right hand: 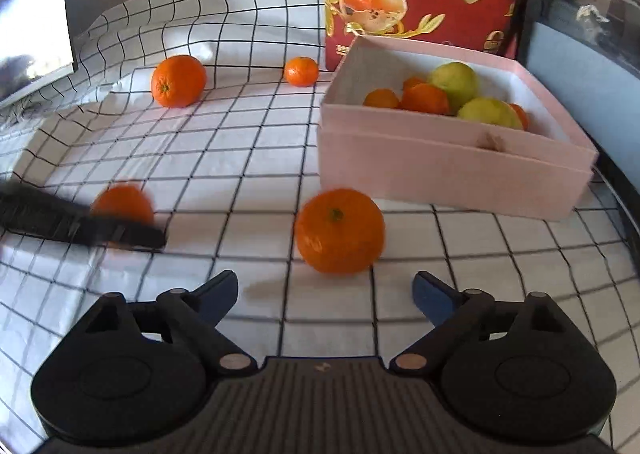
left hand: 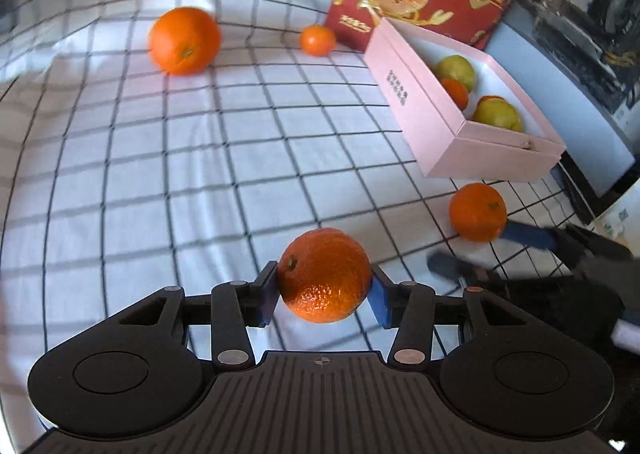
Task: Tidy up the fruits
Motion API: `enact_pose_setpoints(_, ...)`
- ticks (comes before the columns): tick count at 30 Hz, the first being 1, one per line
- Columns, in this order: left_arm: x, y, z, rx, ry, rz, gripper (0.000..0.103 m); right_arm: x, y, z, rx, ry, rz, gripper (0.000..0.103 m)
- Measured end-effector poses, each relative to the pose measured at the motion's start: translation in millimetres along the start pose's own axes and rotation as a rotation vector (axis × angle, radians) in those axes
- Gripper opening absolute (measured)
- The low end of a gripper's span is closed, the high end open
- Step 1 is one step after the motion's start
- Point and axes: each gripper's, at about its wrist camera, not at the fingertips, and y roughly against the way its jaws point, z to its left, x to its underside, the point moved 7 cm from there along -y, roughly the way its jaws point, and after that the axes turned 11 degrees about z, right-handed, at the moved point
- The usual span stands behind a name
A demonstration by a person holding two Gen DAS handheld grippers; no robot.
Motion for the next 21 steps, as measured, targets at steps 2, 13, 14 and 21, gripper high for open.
enact_pose_setpoints(2, 4, 4, 4, 0.0, 0.021, -0.007, 0.051, -9, -5, 2, -0.006, 0.002, 0.0, 0.085)
enact_pose_setpoints(13, 12, 13, 14, 0.0, 0.065, -0.018, 0.051, -24, -11, 19, 0.008, 0.087, 0.025, 0.048)
enact_pose_setpoints(14, 11, 12, 13, 0.003, 0.062, -0.017, 0.051, -22, -10, 20, 0.001, 0.092, 0.029, 0.048)
enact_pose_setpoints(21, 5, 5, -1, 0.04, 0.01, 0.006, 0.051, 5, 9, 22, -0.048, 0.123, 0.057, 0.048)
